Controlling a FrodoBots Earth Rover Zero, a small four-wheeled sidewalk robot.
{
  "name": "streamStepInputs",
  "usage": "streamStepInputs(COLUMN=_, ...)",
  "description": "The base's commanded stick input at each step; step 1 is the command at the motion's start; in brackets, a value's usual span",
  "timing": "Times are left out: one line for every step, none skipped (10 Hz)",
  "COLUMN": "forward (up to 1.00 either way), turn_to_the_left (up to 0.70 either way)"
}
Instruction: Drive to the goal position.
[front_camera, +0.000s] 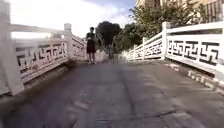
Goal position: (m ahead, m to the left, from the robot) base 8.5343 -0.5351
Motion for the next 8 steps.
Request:
streamStepInputs(forward=0.45, turn_to_the_left=0.00)
streamStepInputs(forward=0.45, turn_to_the_left=0.00)
streamStepInputs(forward=0.45, turn_to_the_left=0.00)
streamStepInputs(forward=0.45, turn_to_the_left=0.00)
streamStepInputs(forward=0.45, turn_to_the_left=0.00)
streamStepInputs(forward=0.45, turn_to_the_left=0.00)
streamStepInputs(forward=0.45, turn_to_the_left=0.00)
streamStepInputs(forward=0.45, turn_to_the_left=0.00)
